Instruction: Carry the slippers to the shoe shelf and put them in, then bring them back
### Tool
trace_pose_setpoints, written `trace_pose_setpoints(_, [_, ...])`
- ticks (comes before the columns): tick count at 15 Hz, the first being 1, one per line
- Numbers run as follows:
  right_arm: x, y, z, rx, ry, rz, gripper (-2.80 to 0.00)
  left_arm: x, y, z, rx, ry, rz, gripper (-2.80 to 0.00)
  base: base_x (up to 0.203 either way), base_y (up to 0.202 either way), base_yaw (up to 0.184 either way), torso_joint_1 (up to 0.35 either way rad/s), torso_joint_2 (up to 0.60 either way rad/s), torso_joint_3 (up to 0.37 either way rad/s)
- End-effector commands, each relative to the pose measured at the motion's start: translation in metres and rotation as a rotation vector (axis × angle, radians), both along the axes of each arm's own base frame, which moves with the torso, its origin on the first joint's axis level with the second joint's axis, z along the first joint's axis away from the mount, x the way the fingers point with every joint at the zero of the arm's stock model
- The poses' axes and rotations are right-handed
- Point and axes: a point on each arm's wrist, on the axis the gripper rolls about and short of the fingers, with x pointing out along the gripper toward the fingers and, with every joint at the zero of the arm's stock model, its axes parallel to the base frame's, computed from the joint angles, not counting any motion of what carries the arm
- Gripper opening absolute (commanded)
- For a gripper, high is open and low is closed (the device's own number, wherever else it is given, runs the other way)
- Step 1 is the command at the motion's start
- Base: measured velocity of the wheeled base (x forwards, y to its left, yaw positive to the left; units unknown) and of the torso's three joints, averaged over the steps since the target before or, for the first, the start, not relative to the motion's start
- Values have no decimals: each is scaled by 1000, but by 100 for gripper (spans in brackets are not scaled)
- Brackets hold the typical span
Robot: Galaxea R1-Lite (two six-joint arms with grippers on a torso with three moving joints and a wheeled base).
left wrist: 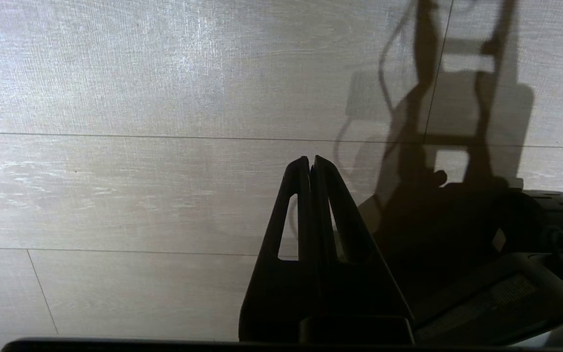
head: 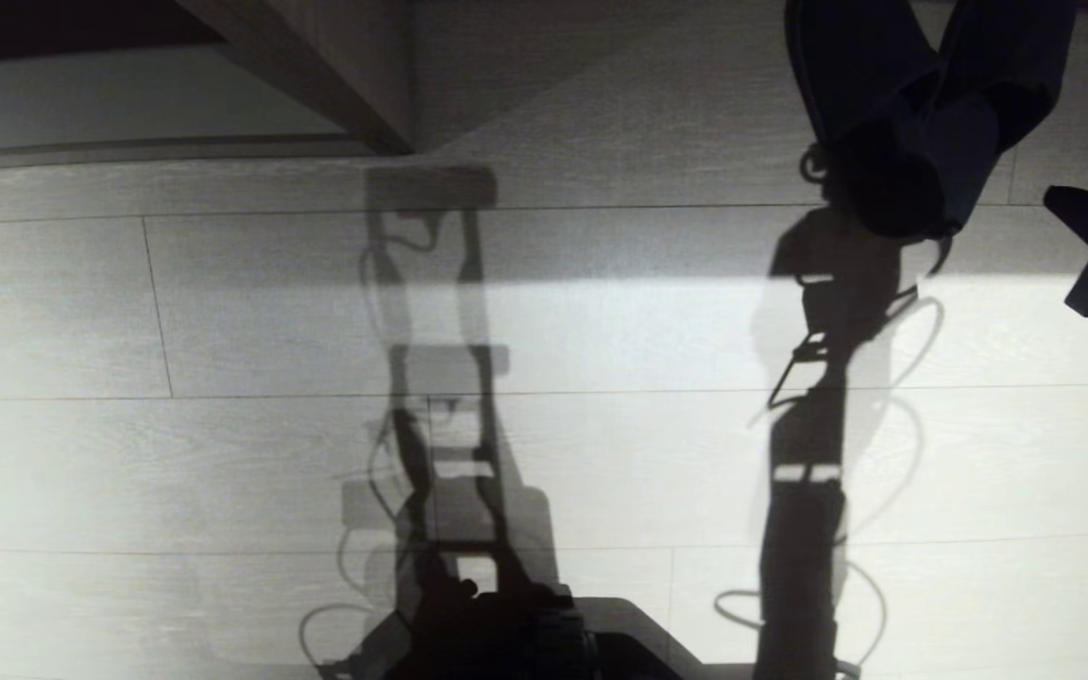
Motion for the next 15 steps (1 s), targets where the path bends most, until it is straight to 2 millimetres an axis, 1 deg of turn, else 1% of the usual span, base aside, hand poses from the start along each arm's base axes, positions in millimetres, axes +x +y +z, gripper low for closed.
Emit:
trace_pose_setpoints(1, [-38,5,6,-4,-56,-14,-280,0,0,0,-2,-1,0,-280,0,0,0,0,0,0])
trace_pose_setpoints(5, [-97,14,-15,5,-41,-75,-280,0,0,0,-2,-1,0,-280,0,0,0,0,0,0])
trace_pose_setpoints(7, [-119,15,-30,9,-5,-98,-280,0,0,0,-2,-1,0,-280,0,0,0,0,0,0])
trace_pose_setpoints(8, [-130,15,-38,9,8,-104,-280,0,0,0,-2,-1,0,-280,0,0,0,0,0,0])
trace_pose_setpoints(9, [-146,16,-48,10,3,-108,-280,0,0,0,-2,-1,0,-280,0,0,0,0,0,0])
trace_pose_setpoints(11, [-170,17,-72,9,15,-109,-280,0,0,0,-2,-1,0,-280,0,0,0,0,0,0])
trace_pose_setpoints(12, [-178,17,-88,9,43,-108,-280,0,0,0,-2,-1,0,-280,0,0,0,0,0,0])
trace_pose_setpoints(13, [-180,18,-98,8,75,-106,-280,0,0,0,-2,-1,0,-280,0,0,0,0,0,0])
trace_pose_setpoints(15, [-191,18,-115,9,71,-99,-280,0,0,0,-2,-1,0,-280,0,0,0,0,0,0])
